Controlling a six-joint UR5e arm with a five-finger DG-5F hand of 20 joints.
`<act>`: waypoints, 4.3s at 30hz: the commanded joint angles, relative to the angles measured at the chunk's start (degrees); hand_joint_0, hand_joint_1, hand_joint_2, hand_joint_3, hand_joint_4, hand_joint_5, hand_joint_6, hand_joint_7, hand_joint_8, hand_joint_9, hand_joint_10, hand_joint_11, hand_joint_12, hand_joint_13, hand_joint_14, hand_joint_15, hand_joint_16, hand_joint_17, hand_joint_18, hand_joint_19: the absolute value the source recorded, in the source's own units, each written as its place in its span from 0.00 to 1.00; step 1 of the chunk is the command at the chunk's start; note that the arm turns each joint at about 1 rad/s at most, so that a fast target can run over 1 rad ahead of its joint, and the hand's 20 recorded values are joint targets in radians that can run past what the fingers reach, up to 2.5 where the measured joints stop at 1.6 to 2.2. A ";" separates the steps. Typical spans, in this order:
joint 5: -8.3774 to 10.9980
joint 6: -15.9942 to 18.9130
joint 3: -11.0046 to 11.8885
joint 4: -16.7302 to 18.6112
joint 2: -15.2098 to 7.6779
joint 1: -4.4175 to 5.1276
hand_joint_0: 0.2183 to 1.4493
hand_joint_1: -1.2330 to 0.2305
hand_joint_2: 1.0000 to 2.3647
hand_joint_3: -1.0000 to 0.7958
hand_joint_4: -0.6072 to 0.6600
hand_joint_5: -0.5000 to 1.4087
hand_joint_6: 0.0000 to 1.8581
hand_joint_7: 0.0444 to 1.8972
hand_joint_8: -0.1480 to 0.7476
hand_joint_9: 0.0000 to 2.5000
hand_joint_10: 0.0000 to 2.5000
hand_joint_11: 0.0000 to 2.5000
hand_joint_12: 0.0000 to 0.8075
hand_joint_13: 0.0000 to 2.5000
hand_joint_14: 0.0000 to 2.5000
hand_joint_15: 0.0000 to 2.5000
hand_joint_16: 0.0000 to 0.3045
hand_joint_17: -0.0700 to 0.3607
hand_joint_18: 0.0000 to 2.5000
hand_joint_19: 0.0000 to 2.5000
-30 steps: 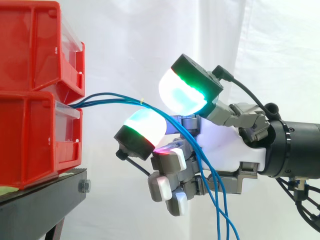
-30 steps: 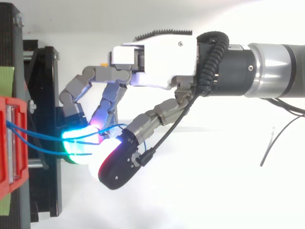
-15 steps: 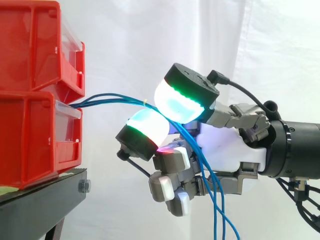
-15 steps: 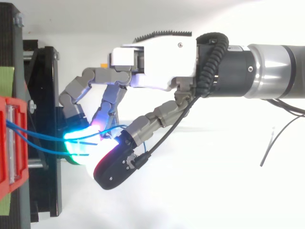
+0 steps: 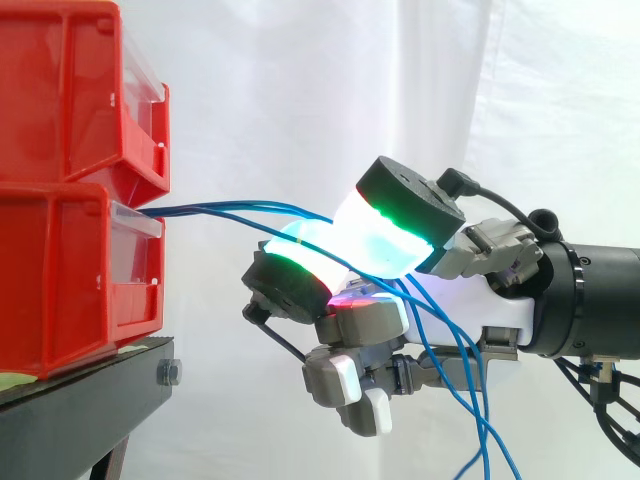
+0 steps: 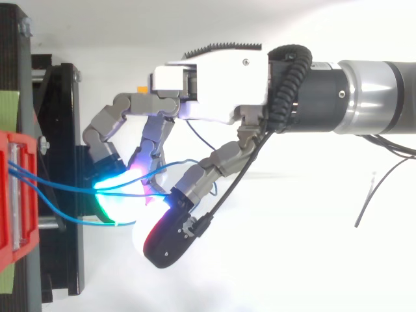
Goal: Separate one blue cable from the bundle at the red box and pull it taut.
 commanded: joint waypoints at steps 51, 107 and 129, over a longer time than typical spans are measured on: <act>-0.27 0.17 0.96 -1.33 0.04 -0.40 0.32 0.40 0.00 0.29 0.56 0.18 0.48 0.58 0.51 0.44 0.00 0.48 0.43 0.42 0.01 0.32 0.14 0.38 0.39 0.37; -0.62 -0.44 0.44 -2.21 0.04 -0.58 0.45 0.20 0.00 0.28 0.51 0.16 0.50 0.54 0.48 0.40 0.00 0.48 0.42 0.39 0.01 0.31 0.14 0.39 0.40 0.32; -1.06 -0.62 0.44 -2.56 0.04 -0.40 0.26 0.31 0.00 0.28 0.56 0.16 0.49 0.52 0.51 0.41 0.00 0.48 0.44 0.39 0.01 0.32 0.15 0.40 0.39 0.35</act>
